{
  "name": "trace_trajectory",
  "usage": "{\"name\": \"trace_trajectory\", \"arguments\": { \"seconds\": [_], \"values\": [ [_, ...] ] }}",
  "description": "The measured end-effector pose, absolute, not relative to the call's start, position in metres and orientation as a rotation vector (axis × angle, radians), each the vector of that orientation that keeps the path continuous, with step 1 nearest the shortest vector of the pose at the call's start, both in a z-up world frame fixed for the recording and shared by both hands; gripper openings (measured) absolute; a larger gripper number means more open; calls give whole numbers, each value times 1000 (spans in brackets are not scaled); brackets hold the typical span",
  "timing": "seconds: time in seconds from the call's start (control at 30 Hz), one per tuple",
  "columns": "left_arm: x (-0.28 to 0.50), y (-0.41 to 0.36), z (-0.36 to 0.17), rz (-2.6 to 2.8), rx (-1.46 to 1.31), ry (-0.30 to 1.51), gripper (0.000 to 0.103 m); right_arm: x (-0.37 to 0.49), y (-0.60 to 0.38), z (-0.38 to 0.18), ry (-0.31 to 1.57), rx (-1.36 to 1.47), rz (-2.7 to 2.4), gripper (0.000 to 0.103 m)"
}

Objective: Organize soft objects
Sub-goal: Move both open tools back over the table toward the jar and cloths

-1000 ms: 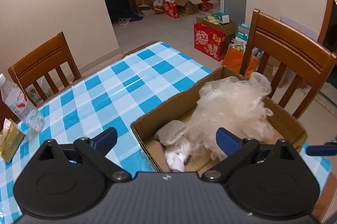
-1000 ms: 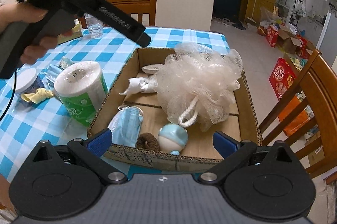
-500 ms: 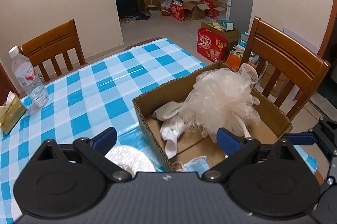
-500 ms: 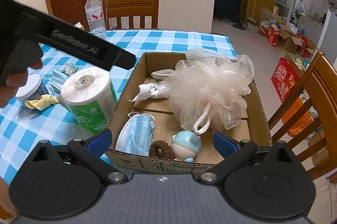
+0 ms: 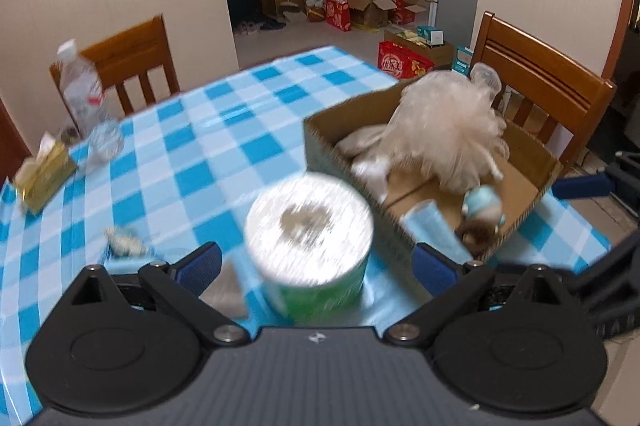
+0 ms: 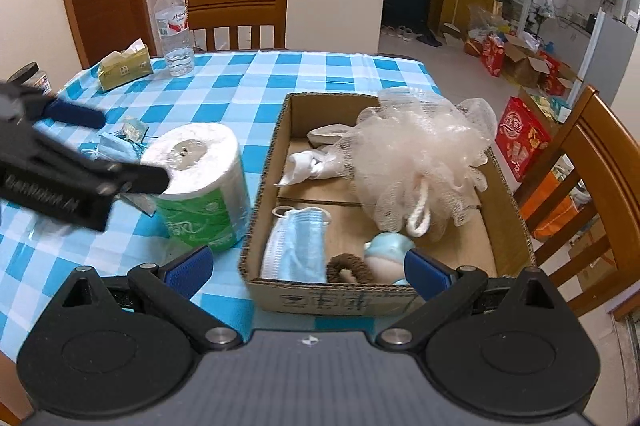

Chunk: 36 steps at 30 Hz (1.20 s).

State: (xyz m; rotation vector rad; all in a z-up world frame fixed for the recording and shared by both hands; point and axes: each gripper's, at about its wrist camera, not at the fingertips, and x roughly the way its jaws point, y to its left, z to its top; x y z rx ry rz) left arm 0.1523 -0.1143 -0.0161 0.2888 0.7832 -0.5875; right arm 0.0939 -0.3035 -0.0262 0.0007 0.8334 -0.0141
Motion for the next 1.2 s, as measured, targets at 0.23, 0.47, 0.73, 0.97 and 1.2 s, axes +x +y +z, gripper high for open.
{"name": "trace_trajectory", "arguments": {
  "seconds": [0.23,0.47,0.73,0.97,1.2],
  "values": [
    [153,-62,-34,-591,301,828,101,98,-262,-19,834,2,-50,103],
    [150,-27,-52,-634,356,844,101,106,-221,-19,859,-26,-62,103],
    [155,-18,-72,-579,338,902,101,120,-201,-20,870,-88,47,103],
    [167,-33,-80,-566,406,898,101,139,-209,-26,858,-86,104,103],
    [201,-60,-96,-559,518,962,101,146,-224,-34,838,-76,145,103]
  ]
}}
